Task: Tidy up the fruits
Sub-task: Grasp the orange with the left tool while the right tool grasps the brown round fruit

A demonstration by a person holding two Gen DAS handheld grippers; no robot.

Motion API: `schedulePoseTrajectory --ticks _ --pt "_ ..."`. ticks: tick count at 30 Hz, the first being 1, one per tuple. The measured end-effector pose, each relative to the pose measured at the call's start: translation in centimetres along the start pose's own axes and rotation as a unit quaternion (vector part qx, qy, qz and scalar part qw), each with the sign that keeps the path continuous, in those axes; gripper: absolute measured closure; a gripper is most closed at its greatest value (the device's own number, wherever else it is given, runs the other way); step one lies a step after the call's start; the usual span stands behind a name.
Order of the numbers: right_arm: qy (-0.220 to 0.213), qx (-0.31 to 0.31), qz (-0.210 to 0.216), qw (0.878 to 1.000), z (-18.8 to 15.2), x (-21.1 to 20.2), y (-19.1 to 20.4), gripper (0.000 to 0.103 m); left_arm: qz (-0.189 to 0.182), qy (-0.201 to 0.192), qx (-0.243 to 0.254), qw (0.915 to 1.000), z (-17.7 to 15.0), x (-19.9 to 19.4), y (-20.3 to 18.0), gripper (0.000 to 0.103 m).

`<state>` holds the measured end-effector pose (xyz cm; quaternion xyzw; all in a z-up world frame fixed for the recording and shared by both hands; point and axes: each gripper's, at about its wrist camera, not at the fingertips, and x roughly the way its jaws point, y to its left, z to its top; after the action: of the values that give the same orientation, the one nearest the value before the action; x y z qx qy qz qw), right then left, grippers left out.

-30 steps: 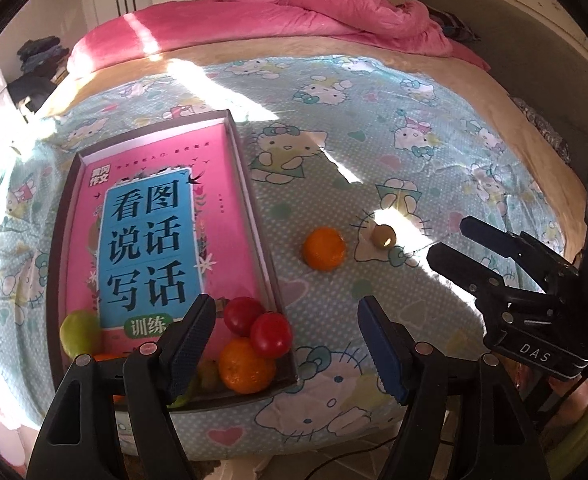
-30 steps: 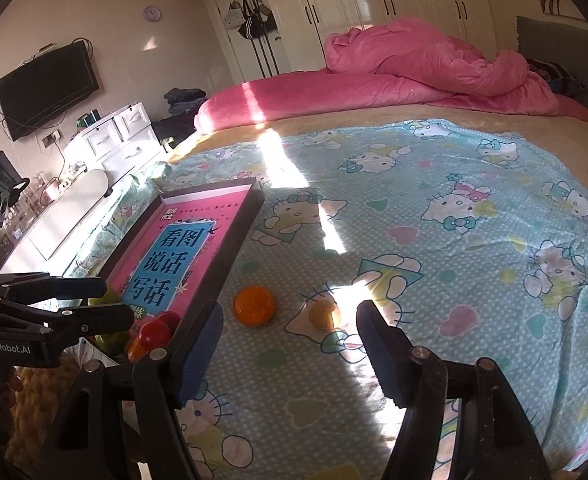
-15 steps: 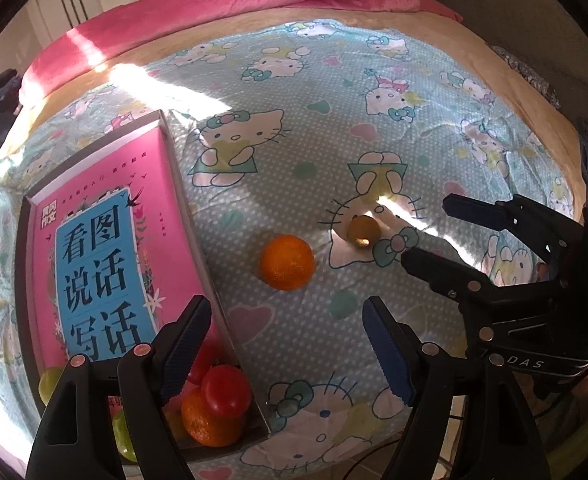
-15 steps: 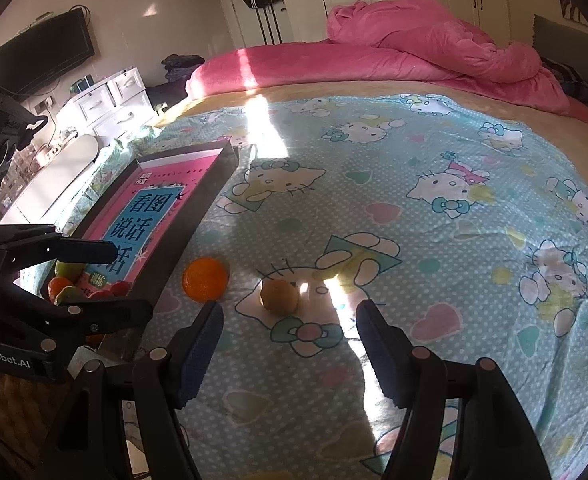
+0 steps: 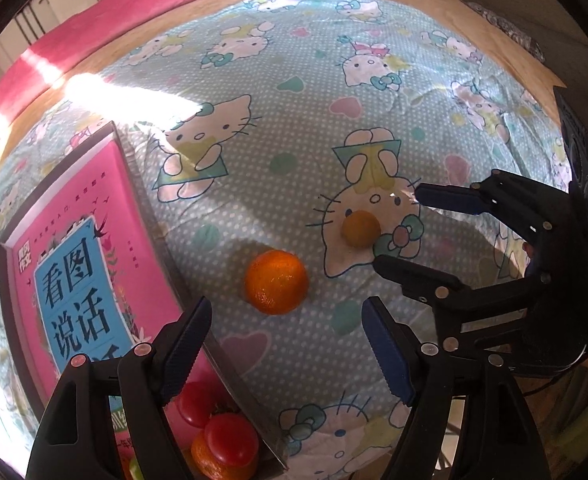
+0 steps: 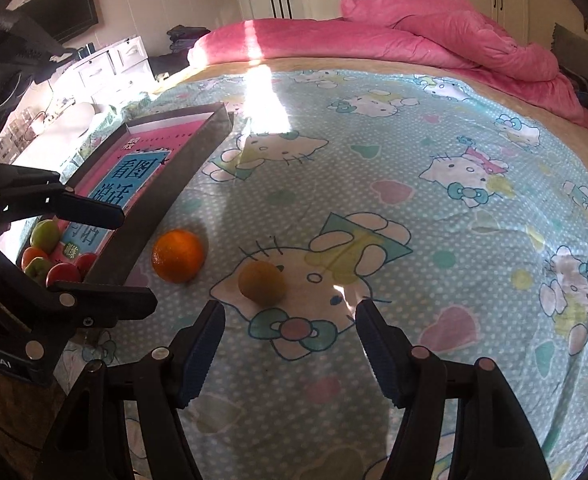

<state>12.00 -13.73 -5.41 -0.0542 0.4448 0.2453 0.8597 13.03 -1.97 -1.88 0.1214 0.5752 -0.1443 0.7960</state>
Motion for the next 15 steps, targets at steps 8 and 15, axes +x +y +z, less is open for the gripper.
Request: schedulePoseTrajectory --ticks 8,15 --pt "0.005 -0.021 0.007 1.000 0.3 1.8 0.5 0.051 -0.015 0.015 0.012 0.9997 1.0 1.4 -0.4 0.039" --pt "-0.006 -0.034 0.009 0.999 0.3 1.8 0.7 0.076 -0.011 0.025 0.009 0.9996 1.3 2.3 -0.5 0.043"
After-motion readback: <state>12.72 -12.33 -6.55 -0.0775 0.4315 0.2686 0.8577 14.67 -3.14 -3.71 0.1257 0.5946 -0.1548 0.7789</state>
